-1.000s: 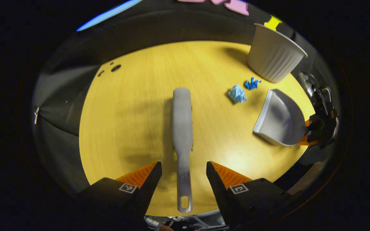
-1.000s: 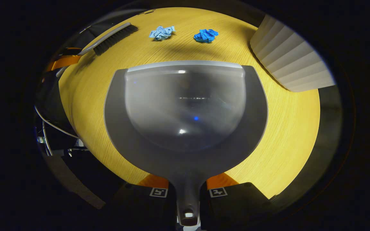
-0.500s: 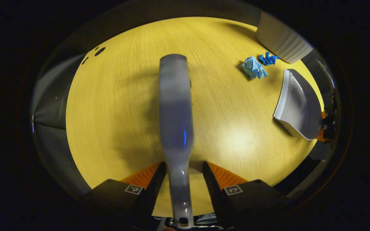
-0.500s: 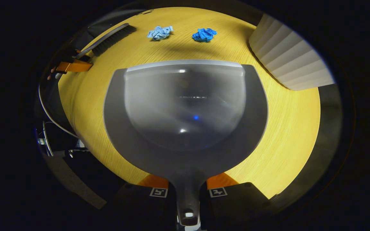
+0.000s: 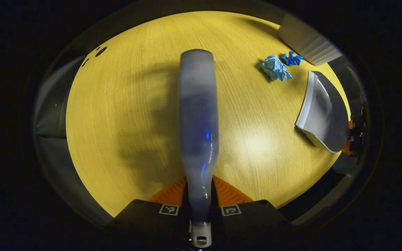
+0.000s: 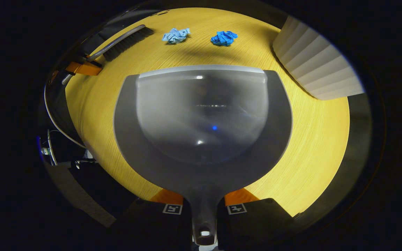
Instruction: Pick up the small broom and dustpan from the desktop, sweep the trash into the dustpan with the broom, and then empty the trash into the garbage bin.
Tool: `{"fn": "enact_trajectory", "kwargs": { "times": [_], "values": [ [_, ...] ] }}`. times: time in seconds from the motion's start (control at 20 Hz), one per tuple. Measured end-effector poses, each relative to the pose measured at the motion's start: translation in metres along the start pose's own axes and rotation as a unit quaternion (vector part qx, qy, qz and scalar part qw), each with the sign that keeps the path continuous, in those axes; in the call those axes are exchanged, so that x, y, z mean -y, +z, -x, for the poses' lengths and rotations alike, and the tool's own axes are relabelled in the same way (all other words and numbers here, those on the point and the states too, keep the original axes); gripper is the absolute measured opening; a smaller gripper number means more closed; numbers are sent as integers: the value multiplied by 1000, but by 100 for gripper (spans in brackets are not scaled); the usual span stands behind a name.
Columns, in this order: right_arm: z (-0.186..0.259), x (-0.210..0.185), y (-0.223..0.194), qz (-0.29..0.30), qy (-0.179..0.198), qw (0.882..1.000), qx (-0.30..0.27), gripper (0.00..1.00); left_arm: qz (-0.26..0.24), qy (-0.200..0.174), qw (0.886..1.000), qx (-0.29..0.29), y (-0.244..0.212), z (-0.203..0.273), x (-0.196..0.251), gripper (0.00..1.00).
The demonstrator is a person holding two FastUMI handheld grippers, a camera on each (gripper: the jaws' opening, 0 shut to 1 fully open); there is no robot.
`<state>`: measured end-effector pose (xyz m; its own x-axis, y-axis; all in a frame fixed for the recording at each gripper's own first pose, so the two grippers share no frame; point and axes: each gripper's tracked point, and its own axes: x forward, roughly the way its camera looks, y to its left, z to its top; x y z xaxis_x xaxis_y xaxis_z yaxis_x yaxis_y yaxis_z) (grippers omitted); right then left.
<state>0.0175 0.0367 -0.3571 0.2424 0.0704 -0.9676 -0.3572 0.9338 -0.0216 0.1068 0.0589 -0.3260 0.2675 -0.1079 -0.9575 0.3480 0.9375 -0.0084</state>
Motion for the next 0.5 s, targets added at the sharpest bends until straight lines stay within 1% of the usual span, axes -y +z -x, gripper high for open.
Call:
{"fn": "enact_trajectory", "kwargs": {
  "times": [0.05, 0.1, 0.15, 0.25, 0.35, 0.5],
  "values": [
    [0, 0, 0, -1, -1, 1000, 3, 31, -4, 6, 1000, 5, 4, -1, -2, 30],
    [1, 0, 0, 0, -2, 1000, 3, 31, -10, 10, 1000, 10, 10, -1, -3, 26],
    [1, 0, 0, -2, -2, 1000, 5, 31, -19, 13, 1000, 19, 18, 1, -3, 25],
    [1, 0, 1, -6, -4, 1000, 9, 31, -40, 4, 999, 33, 37, 6, 6, 25],
    [1, -1, 0, -8, -4, 1000, 11, 31, -70, 15, 996, 52, 65, 11, 6, 25],
    [0, -1, -1, -8, -4, 1000, 9, 31, -118, 21, 991, 55, 95, 11, 17, 25]
  ]
}}
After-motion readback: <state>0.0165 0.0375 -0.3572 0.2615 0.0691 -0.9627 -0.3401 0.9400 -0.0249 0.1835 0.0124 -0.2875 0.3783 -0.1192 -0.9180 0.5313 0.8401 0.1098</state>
